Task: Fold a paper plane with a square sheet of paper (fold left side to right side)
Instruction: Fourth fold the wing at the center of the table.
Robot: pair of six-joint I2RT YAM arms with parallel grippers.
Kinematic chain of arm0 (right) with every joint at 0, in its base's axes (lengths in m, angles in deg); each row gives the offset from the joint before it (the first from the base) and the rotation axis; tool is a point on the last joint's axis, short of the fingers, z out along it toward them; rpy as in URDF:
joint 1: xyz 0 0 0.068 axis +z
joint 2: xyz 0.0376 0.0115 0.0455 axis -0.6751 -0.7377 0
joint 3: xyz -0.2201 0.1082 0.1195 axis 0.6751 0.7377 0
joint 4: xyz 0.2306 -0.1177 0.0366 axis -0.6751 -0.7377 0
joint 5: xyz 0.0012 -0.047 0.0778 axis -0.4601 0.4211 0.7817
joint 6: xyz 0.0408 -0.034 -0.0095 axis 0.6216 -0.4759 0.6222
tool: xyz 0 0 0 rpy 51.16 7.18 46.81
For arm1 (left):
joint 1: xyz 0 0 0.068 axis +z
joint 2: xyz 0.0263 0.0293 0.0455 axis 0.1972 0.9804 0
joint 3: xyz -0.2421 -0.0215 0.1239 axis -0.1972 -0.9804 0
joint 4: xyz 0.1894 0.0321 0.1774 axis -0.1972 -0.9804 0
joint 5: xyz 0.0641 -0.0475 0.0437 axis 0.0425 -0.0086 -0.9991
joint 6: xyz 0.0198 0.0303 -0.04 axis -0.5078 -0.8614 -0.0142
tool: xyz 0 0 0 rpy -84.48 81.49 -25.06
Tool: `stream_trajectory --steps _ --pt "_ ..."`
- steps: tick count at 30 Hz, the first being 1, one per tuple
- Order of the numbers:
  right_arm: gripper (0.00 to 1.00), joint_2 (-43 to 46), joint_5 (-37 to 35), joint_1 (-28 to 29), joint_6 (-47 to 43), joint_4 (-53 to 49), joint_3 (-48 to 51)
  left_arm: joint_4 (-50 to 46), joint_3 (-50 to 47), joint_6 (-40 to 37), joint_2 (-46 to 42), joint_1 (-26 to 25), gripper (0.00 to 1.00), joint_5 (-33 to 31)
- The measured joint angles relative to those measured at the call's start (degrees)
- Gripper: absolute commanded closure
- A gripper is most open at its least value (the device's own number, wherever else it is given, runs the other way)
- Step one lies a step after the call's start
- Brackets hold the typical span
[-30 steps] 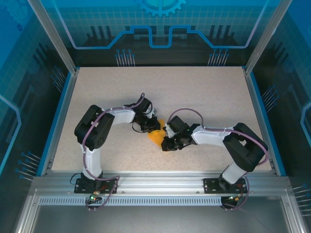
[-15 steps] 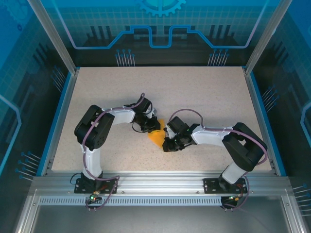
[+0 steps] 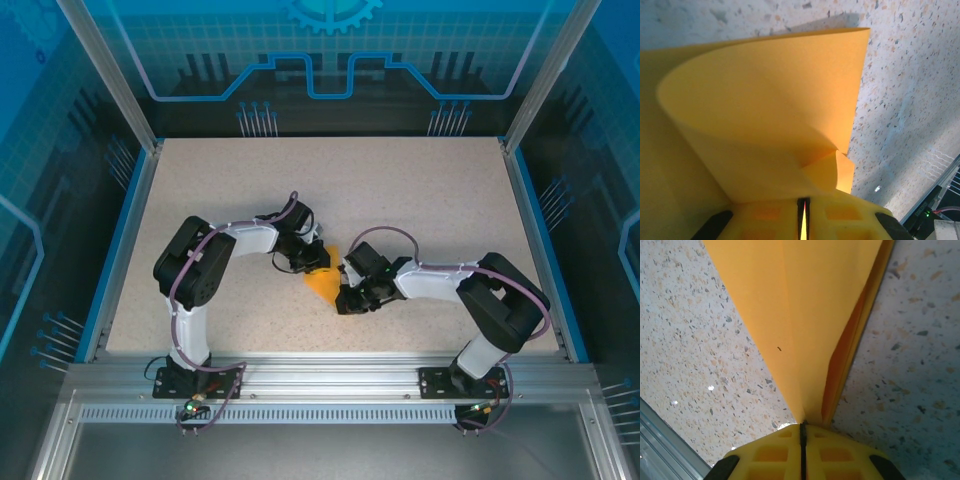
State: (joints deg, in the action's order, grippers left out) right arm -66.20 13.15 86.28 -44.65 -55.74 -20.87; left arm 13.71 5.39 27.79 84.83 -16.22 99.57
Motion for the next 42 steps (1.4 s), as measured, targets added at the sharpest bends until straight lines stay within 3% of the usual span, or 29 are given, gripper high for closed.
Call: stream_trajectory --steps 25,42 --pt "0.92 6.9 1.4 -1.7 0.6 2.1 0.7 0.0 0.0 0.0 0.0 0.0 0.86 0.0" --pt "0.93 -2.7 1.3 -1.9 1.2 4.9 -2.5 0.0 0.0 0.0 0.0 0.0 0.85 0.0"
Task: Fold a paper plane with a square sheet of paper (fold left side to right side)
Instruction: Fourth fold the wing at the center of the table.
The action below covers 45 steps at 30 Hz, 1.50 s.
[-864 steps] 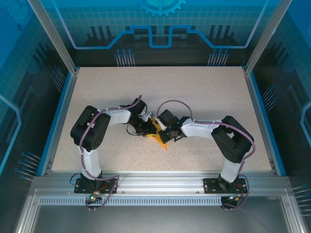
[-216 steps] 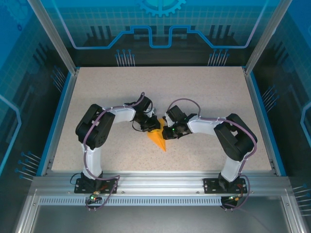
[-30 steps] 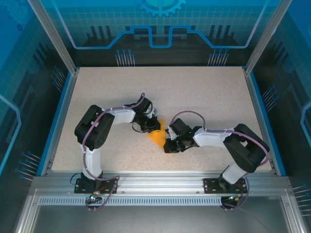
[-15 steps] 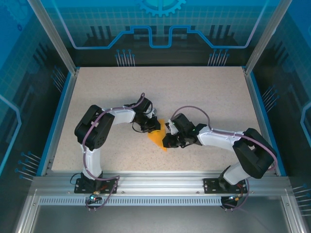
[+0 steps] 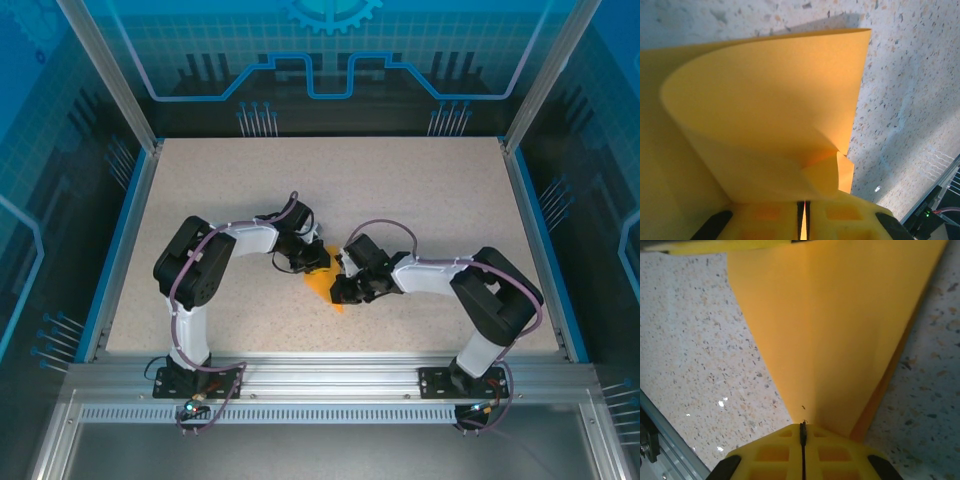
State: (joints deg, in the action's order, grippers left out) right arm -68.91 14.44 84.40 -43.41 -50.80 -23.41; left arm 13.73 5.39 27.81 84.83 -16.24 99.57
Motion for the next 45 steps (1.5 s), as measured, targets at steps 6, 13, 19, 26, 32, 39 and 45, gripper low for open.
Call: stream_trajectory --steps 6,13,19,26,32,39,45 --pt "0.94 -0.4 -0.2 -0.1 0.0 -1.1 0.0 0.0 0.0 0.0 0.0 0.0 0.86 0.0" --pt "0.97 -0.5 -0.4 -0.1 0.0 -1.3 0.1 0.0 0.0 0.0 0.0 0.0 0.85 0.0" --pt "1.0 -0.5 -0.5 -0.2 0.0 -1.0 0.5 -0.1 0.0 0.0 -0.2 -0.1 0.84 -0.1" --pt "1.0 -0.5 -0.2 -0.3 0.0 -0.4 0.8 -1.7 0.5 -0.1 -0.6 -0.1 0.81 -0.8" --pt "1.0 -0.5 -0.1 -0.4 0.0 -0.4 0.8 -4.3 0.6 -1.2 -2.3 -0.1 0.76 -2.2" --pt "1.0 -0.5 -0.1 -0.4 0.0 -0.4 0.8 -4.3 -0.5 -2.7 -8.9 -0.1 0.77 -2.6" --pt "1.0 -0.6 0.1 -0.4 0.0 -0.4 0.8 -0.9 -5.4 -2.8 -12.8 -0.1 0.82 0.7"
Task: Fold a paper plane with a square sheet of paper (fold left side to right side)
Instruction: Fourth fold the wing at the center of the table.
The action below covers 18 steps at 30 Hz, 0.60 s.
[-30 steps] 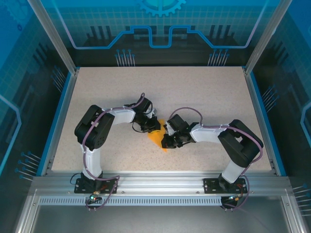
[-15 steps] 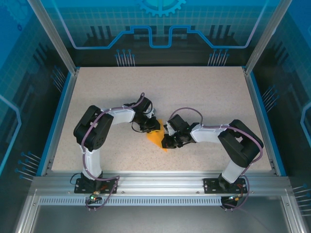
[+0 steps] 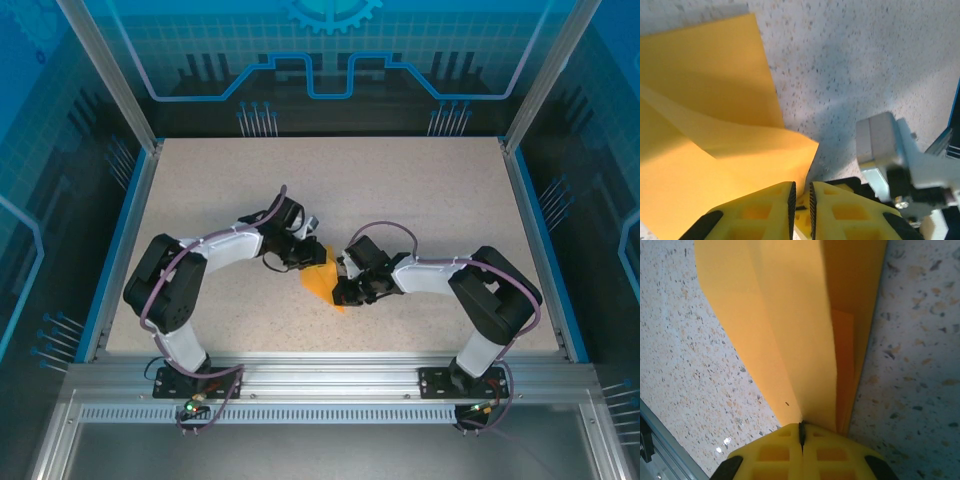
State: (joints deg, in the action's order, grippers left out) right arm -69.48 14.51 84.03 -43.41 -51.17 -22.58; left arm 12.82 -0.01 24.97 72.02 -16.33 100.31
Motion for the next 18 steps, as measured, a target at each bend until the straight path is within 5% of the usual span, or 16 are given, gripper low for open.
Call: stream_trajectory --steps 18 --pt "1.0 -0.4 0.7 -0.3 0.0 -0.3 -0.3 7.2 -5.0 0.1 4.7 -1.2 0.84 7.9"
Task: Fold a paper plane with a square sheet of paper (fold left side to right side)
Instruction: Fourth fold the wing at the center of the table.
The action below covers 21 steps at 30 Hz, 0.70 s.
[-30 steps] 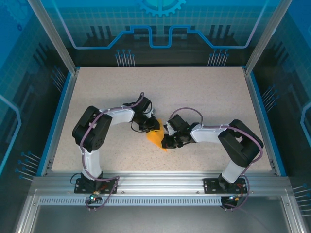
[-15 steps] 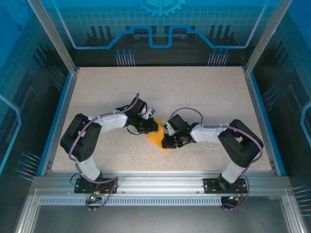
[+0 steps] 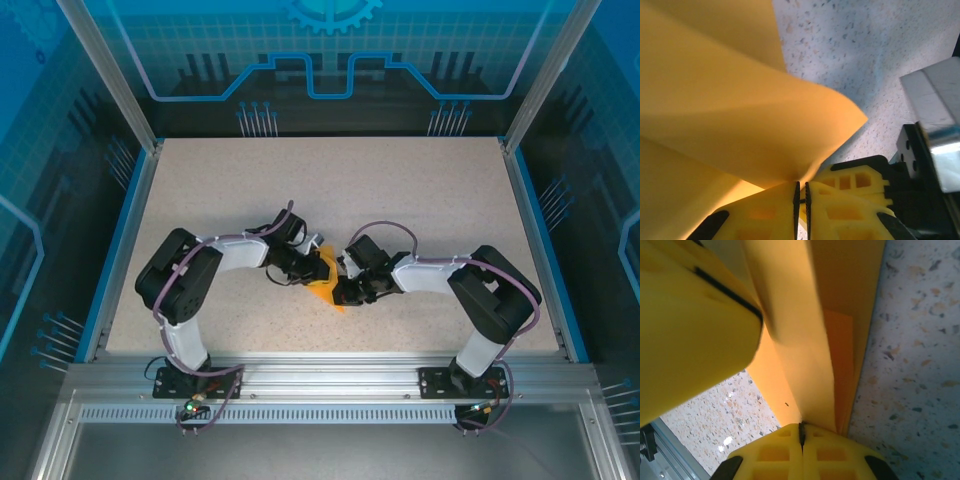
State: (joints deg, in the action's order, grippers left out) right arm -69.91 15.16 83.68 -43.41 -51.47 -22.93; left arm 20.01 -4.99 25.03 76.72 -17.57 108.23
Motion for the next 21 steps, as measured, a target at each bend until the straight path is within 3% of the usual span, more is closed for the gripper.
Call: stream_trajectory --steps 21 --pt "1.0 -0.5 0.0 0.0 0.0 -1.9 -1.1 -0.3 2.1 -0.1 4.2 -0.6 0.85 -2.3"
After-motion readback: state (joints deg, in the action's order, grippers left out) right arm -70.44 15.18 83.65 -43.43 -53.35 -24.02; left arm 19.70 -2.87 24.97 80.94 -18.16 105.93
